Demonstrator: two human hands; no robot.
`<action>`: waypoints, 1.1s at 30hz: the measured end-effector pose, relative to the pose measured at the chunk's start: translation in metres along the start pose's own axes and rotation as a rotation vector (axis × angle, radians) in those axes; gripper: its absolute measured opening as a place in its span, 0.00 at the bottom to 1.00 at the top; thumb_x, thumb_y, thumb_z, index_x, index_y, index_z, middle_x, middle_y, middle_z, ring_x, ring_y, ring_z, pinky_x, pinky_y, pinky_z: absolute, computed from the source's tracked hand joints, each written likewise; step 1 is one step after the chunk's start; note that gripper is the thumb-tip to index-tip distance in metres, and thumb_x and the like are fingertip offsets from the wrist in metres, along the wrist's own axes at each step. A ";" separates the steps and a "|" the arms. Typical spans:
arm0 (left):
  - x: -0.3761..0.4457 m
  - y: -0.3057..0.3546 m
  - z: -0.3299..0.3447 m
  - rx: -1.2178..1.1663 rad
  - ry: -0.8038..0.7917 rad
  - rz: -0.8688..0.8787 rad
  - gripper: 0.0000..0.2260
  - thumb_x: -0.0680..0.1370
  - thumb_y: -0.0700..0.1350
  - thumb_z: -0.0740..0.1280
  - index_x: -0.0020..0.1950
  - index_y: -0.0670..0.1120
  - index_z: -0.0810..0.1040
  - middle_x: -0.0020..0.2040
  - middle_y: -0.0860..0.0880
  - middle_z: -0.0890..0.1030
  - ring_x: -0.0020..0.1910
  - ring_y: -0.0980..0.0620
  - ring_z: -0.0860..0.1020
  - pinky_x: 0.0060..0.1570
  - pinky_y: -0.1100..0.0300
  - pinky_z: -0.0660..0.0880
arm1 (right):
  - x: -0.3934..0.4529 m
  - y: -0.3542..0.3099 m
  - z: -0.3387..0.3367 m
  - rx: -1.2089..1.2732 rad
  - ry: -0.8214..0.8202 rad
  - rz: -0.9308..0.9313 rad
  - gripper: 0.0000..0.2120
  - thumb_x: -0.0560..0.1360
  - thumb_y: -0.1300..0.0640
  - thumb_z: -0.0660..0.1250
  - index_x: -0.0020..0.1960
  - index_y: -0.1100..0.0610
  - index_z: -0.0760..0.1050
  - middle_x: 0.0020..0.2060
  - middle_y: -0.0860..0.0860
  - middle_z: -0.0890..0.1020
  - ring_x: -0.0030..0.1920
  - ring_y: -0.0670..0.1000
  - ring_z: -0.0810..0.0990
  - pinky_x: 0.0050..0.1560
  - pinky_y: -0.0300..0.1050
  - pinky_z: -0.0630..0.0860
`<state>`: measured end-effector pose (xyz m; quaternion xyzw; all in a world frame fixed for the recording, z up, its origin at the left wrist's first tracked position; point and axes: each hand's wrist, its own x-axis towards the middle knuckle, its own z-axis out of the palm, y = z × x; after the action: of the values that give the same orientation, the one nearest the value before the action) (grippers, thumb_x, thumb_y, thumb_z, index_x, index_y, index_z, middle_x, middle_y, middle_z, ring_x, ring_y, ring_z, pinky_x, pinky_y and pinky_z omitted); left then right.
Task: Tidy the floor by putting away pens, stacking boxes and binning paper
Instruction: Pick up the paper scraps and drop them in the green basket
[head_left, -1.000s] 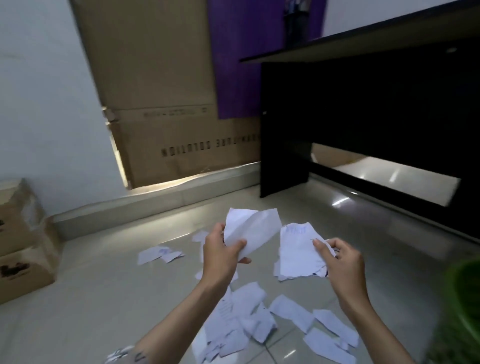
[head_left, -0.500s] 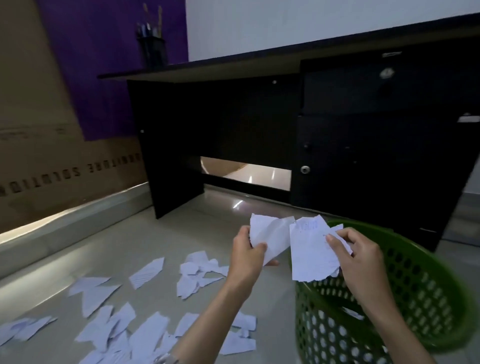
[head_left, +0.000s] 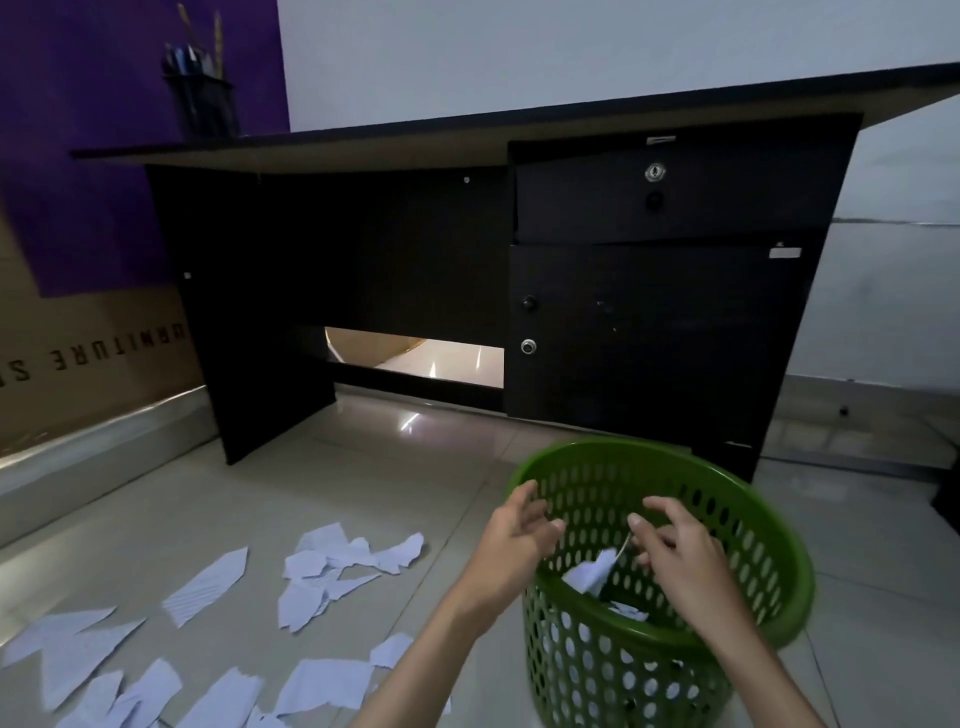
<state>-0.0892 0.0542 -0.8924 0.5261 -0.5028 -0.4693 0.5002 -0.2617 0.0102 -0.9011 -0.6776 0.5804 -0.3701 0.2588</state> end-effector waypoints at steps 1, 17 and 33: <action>0.001 -0.002 -0.004 -0.002 0.016 0.016 0.26 0.79 0.41 0.62 0.75 0.47 0.57 0.68 0.49 0.70 0.62 0.54 0.72 0.58 0.63 0.73 | -0.001 0.000 0.001 -0.001 0.001 0.006 0.20 0.78 0.49 0.60 0.68 0.55 0.67 0.45 0.51 0.83 0.46 0.50 0.80 0.45 0.44 0.75; -0.027 -0.031 -0.112 -0.120 0.506 0.007 0.12 0.78 0.34 0.62 0.61 0.42 0.73 0.56 0.43 0.77 0.57 0.47 0.76 0.46 0.60 0.77 | -0.026 -0.062 0.067 0.158 -0.110 -0.260 0.06 0.75 0.56 0.66 0.52 0.50 0.74 0.44 0.43 0.78 0.46 0.39 0.76 0.39 0.29 0.71; -0.165 -0.089 -0.289 0.053 0.768 -0.231 0.08 0.77 0.36 0.65 0.55 0.39 0.73 0.53 0.39 0.77 0.50 0.43 0.75 0.50 0.54 0.71 | -0.108 -0.128 0.242 0.144 -0.461 -0.293 0.06 0.76 0.57 0.64 0.53 0.54 0.74 0.49 0.47 0.77 0.45 0.43 0.75 0.42 0.31 0.70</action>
<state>0.1953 0.2337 -0.9652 0.7290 -0.2287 -0.2783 0.5820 0.0031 0.1212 -0.9659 -0.8003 0.3746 -0.2800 0.3751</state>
